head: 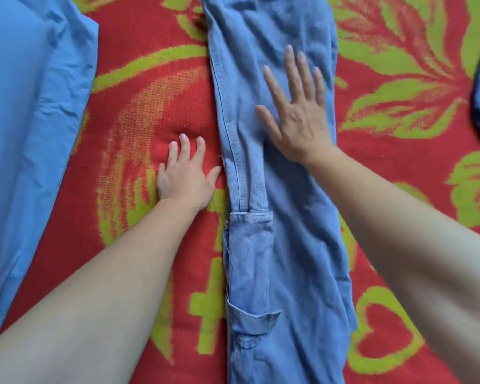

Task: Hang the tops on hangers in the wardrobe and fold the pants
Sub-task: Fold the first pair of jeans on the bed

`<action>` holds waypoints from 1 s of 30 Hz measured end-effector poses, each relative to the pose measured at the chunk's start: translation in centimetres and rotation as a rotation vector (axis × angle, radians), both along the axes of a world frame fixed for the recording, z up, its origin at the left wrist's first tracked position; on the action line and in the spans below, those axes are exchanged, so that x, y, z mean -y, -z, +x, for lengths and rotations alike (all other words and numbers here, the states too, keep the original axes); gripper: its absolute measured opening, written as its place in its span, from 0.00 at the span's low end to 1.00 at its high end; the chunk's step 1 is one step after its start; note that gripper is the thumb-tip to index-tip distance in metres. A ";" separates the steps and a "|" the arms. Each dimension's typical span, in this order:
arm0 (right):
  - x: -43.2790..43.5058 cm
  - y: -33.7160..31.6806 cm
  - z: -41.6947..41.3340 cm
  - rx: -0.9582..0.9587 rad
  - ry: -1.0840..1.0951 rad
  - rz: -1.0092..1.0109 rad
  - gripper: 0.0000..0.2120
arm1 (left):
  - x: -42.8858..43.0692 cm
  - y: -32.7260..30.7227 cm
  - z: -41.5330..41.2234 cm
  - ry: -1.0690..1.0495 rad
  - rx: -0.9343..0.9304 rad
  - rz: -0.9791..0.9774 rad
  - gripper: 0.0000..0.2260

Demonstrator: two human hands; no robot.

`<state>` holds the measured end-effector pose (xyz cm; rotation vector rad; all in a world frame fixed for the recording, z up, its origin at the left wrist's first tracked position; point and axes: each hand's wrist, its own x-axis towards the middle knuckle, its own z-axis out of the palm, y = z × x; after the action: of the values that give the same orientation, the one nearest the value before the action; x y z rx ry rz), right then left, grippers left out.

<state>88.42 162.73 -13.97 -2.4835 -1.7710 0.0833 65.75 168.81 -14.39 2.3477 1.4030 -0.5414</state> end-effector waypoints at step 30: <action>27.6 1.5 -9.0 -0.261 0.257 -0.348 0.36 | 16.7 1.0 -3.1 0.314 0.192 0.141 0.28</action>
<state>79.46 135.11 -15.50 -2.7500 -1.4220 0.7157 62.62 152.10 -15.36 2.6727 1.0252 -0.2939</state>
